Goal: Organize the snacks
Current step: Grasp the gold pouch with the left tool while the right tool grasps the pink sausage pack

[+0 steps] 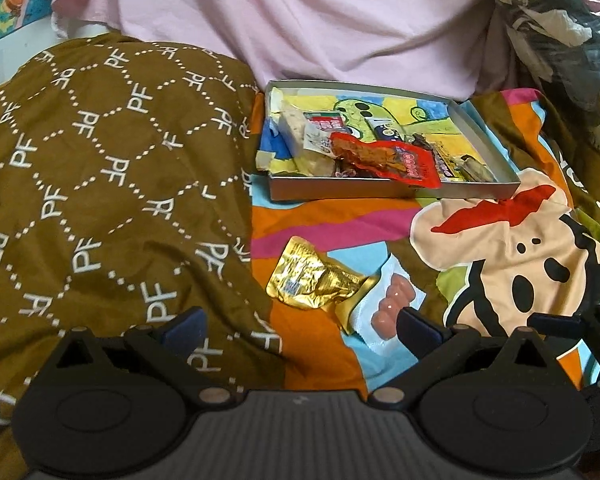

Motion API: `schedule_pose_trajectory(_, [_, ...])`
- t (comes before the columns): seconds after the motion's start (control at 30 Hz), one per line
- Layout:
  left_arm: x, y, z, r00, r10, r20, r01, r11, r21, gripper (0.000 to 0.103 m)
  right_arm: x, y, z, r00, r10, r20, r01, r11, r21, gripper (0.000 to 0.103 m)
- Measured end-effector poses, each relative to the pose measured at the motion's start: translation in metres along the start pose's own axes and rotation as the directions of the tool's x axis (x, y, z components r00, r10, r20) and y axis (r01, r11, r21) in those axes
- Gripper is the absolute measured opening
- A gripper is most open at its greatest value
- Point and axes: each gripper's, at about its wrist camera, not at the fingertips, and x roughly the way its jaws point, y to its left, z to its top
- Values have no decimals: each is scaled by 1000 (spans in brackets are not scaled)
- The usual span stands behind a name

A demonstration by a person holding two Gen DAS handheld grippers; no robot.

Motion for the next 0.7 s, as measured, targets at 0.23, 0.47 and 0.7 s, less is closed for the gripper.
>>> schedule_pose_trajectory(0.23, [25, -1, 9, 1000, -17, -1, 17, 1000, 14, 103, 22, 6, 2, 1000, -22, -12, 22, 999, -47, 102])
schedule_pose_trajectory(0.47, [56, 9, 22, 997, -68, 26, 69, 997, -34, 103, 49, 18, 6, 1000, -5, 18, 8, 981, -192, 102])
schedule_pose_trajectory(0.7, [89, 29, 34, 988, -147, 47, 152, 983, -101, 103, 81, 23, 14, 1000, -13, 25, 19, 971, -240, 102])
